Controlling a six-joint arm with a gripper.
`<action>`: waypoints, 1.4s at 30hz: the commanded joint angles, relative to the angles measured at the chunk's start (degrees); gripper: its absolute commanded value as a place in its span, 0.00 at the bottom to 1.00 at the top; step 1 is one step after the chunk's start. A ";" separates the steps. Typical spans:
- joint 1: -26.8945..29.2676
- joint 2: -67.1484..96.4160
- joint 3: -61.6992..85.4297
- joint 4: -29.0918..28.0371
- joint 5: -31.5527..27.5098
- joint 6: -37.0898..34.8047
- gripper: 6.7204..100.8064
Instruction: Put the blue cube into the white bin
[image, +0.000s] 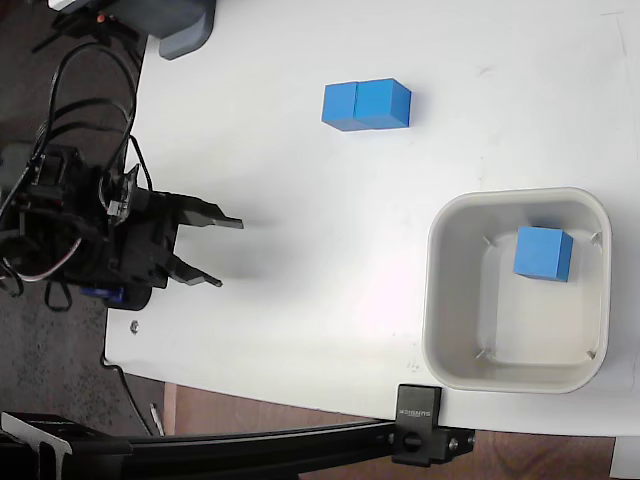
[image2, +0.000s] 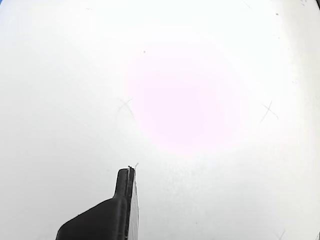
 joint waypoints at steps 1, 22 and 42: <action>0.70 1.32 -1.49 -1.14 0.26 0.44 0.99; 0.09 1.32 -3.78 -0.70 0.79 -0.26 0.99; 0.88 -21.09 -27.60 -9.76 -6.86 -1.58 0.99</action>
